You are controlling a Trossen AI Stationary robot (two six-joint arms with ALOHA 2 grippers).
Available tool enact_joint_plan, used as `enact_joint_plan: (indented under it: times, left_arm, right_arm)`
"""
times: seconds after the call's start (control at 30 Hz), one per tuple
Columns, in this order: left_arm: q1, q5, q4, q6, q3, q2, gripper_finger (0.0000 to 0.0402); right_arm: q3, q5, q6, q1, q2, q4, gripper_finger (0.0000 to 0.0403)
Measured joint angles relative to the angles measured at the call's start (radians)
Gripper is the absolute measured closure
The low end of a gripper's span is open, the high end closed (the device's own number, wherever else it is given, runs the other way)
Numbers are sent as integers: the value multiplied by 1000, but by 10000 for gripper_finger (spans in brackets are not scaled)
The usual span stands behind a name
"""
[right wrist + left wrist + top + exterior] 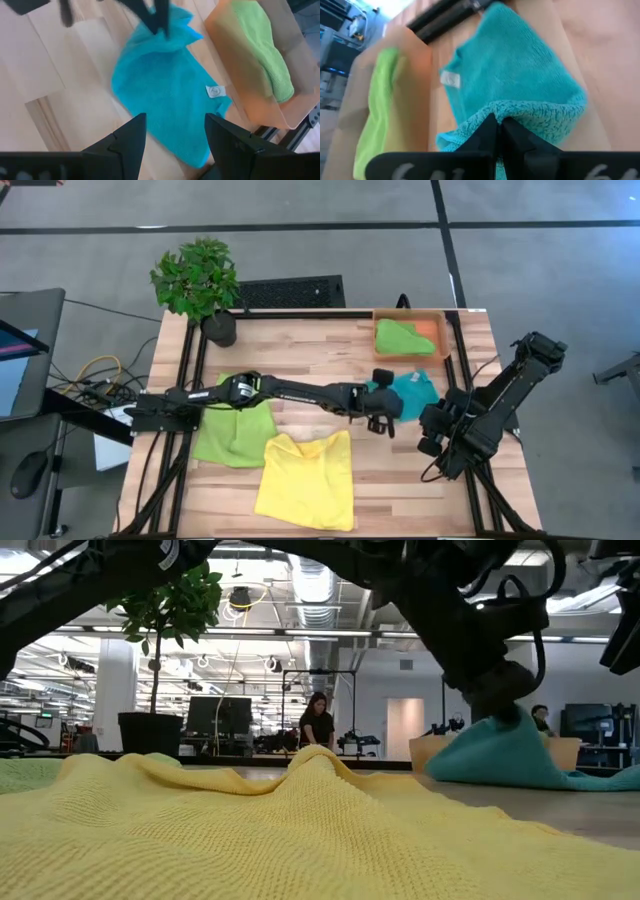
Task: Fold microfiber towels
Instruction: Fold the blue microfiber towel
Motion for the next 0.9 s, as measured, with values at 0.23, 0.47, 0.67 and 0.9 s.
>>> enact_joint_plan:
  times: [0.23, 0.47, 0.67, 0.9]
  left_arm:
    - [22, 105, 115, -6, 0, 0, 401]
    - [42, 130, 226, -36, 0, -1, 401]
    - [55, 131, 355, -27, 0, 52, 401]
    - [56, 99, 456, -12, -1, 93, 401]
  right_arm:
    - [0, -9, 0, 1, 0, -15, 178]
    - [0, -11, 0, 2, 0, -46, 178]
    - [6, -21, 0, 2, 0, -46, 178]
    - [46, -32, 0, 42, -1, -52, 178]
